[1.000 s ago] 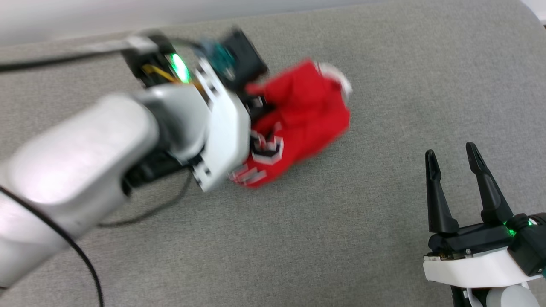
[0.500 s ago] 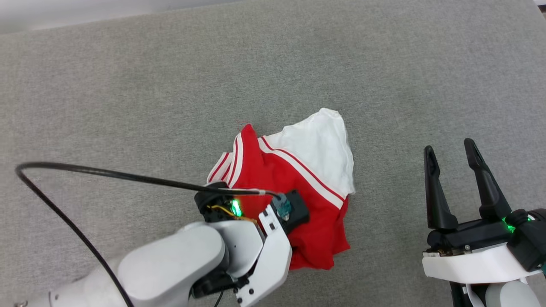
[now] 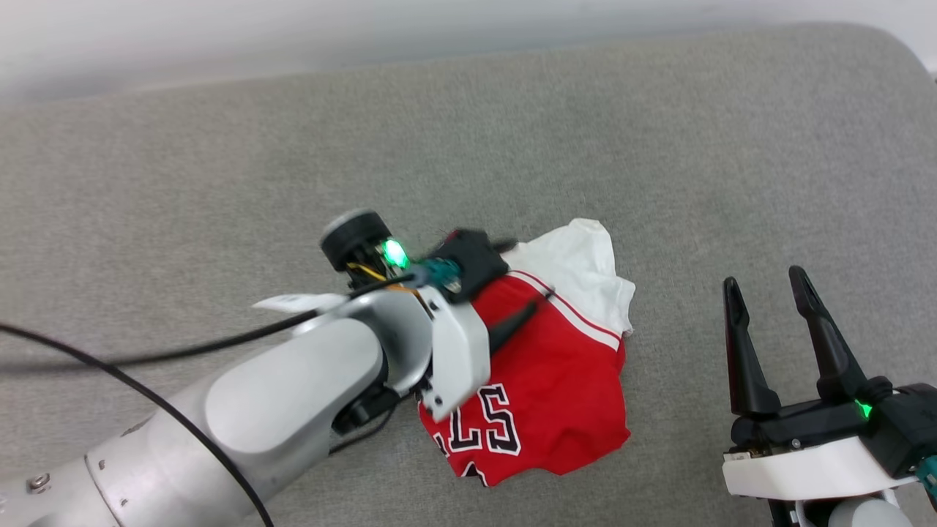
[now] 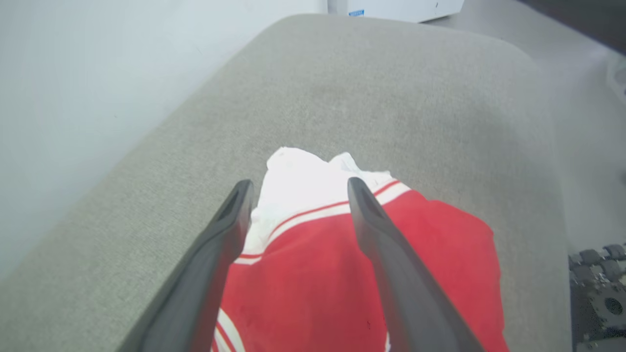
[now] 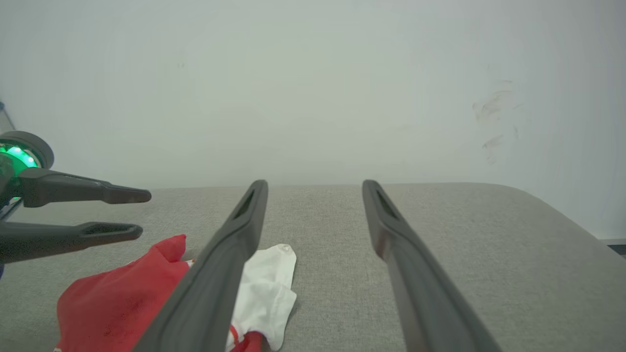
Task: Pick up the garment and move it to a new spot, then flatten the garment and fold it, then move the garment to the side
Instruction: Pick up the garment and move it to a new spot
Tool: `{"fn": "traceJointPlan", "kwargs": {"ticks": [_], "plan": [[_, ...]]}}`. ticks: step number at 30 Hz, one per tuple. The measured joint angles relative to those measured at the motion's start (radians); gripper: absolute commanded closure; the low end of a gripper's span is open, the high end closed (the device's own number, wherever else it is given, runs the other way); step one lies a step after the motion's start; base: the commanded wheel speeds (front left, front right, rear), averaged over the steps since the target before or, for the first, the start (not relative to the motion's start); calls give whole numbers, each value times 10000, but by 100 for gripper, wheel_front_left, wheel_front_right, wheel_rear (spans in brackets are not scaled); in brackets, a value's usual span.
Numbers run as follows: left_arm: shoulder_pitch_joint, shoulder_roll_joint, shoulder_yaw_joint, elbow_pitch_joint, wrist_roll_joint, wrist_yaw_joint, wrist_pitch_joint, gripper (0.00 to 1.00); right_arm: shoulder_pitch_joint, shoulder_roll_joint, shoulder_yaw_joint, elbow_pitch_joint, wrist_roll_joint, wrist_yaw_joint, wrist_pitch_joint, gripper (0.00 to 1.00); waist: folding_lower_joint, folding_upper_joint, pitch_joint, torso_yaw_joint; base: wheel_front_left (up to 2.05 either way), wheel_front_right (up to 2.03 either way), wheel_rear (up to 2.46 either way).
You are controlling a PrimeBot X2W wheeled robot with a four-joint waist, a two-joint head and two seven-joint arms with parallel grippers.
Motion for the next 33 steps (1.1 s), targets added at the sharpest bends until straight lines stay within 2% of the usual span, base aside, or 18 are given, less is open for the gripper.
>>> {"fn": "traceJointPlan", "kwargs": {"ticks": [4,9,16,20,25,29,33], "plan": [[186,15,568,253,414,892,-1469,0,124,0,-50,50,0,0,0,0,0,0,-376,144,0,0,0],[1017,378,1365,527,654,2347,-3064,0,297,-2,-148,86,-31,0,0,0,0,0,-750,356,0,0,0],[2769,744,2610,399,949,4100,-3653,0,505,0,-307,115,-88,0,0,0,0,0,-1098,737,0,0,0],[3998,711,4092,-479,1670,4876,-3676,0,631,0,-384,159,-161,0,0,0,0,0,-1268,940,0,0,0],[5799,407,5854,-1331,2725,5404,-3687,0,707,2,-474,198,-180,0,2,0,0,0,-1489,1107,0,0,0],[7062,48,6924,-1766,3427,5323,-3685,0,864,2,-529,222,-184,0,0,0,0,0,-1636,1184,0,0,0],[8081,-543,7914,-2213,4126,5101,-3685,0,933,0,-552,307,-148,0,0,0,0,0,-1766,1169,0,0,0]]}}
